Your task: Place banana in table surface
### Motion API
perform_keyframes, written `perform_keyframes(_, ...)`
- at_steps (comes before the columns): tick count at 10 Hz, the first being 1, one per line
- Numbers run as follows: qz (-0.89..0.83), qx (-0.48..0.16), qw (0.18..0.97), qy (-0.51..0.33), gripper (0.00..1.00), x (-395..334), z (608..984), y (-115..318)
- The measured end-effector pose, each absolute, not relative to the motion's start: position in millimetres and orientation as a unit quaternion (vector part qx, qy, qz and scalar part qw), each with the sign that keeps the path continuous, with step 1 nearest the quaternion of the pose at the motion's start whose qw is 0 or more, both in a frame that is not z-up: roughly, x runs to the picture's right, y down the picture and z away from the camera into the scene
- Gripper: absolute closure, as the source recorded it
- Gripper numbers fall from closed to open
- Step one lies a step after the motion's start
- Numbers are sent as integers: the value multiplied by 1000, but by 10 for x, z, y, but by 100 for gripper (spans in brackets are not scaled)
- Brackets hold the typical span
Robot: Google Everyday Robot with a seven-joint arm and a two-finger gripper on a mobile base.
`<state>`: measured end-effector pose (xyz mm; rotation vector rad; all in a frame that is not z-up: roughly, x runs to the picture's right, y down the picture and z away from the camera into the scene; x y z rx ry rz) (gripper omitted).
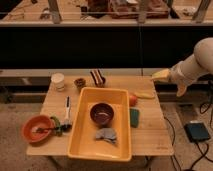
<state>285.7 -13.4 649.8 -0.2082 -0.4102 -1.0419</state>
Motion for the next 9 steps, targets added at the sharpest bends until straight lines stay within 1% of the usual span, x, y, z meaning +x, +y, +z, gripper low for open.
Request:
perform_keyframes(3, -477, -119, 851, -185, 20, 2907, 6536, -120)
perform_keyframes(4, -438, -144, 871, -171, 20, 2975, 6682, -151)
perform_keyframes(5, -418, -157, 880, -162, 20, 3036, 6791, -187)
perform_keyframes(7, -355, -188, 904, -146, 20, 3171, 7239, -354)
perform_keyframes(8, -316, -198, 917, -139, 20, 3258, 7539, -475)
perform_keyframes(9, -290, -202, 926, -135, 20, 3331, 7739, -539)
